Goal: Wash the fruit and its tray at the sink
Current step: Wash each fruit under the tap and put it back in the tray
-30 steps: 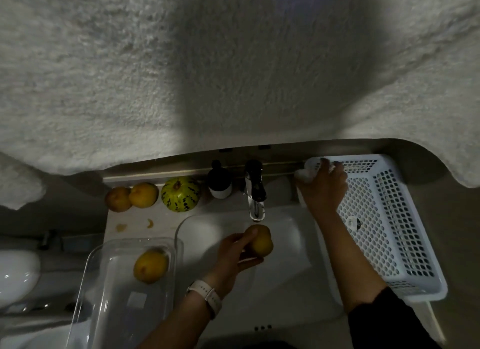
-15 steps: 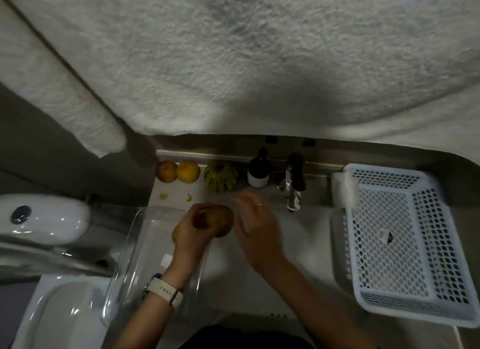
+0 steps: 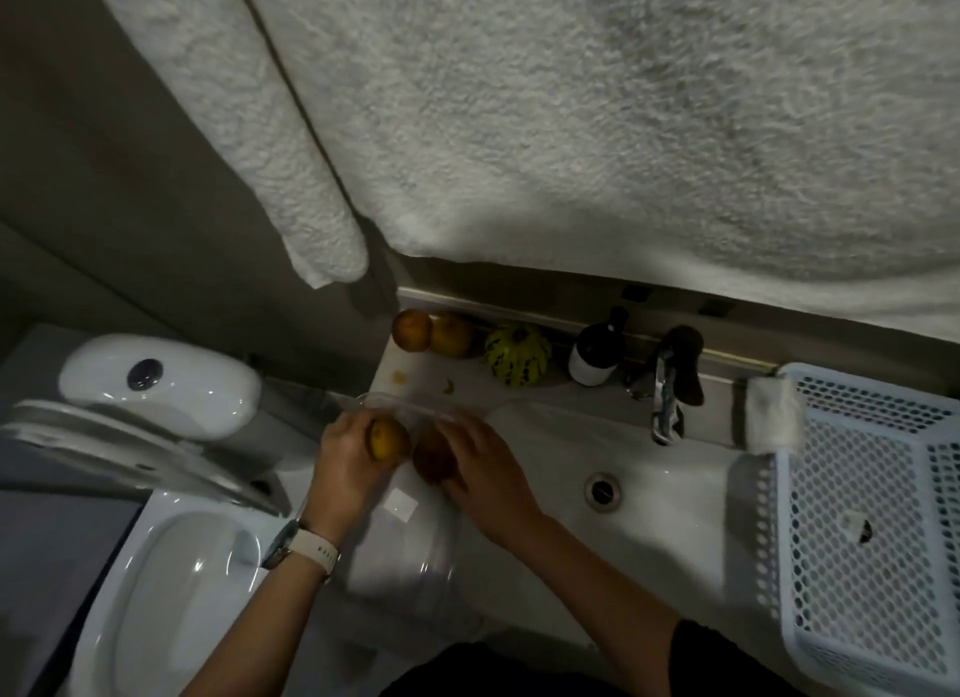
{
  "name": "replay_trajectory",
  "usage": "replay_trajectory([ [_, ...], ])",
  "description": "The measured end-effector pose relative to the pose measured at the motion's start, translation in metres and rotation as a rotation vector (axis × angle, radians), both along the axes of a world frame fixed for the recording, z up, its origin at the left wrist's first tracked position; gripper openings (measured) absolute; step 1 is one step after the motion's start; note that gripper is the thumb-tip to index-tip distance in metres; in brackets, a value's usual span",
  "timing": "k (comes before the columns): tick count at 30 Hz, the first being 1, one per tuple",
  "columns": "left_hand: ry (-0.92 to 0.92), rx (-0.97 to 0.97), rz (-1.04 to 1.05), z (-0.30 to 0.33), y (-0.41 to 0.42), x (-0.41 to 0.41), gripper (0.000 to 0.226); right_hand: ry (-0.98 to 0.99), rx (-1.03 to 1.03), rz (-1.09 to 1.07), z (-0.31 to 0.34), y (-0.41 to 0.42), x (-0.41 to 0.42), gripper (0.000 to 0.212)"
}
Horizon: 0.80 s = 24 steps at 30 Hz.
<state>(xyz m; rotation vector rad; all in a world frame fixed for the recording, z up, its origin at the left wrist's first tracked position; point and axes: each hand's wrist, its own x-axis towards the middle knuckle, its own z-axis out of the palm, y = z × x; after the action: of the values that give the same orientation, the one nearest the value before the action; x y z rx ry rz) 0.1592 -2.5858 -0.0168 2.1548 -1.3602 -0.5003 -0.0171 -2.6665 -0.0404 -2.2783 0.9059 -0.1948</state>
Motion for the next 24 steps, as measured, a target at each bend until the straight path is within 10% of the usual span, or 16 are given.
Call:
replay_trajectory([
  [24,0.016,0.102,0.006,-0.018,0.001,-0.002,0.083,0.143,-0.072,0.045,-0.028,-0.013,0.005,0.074],
])
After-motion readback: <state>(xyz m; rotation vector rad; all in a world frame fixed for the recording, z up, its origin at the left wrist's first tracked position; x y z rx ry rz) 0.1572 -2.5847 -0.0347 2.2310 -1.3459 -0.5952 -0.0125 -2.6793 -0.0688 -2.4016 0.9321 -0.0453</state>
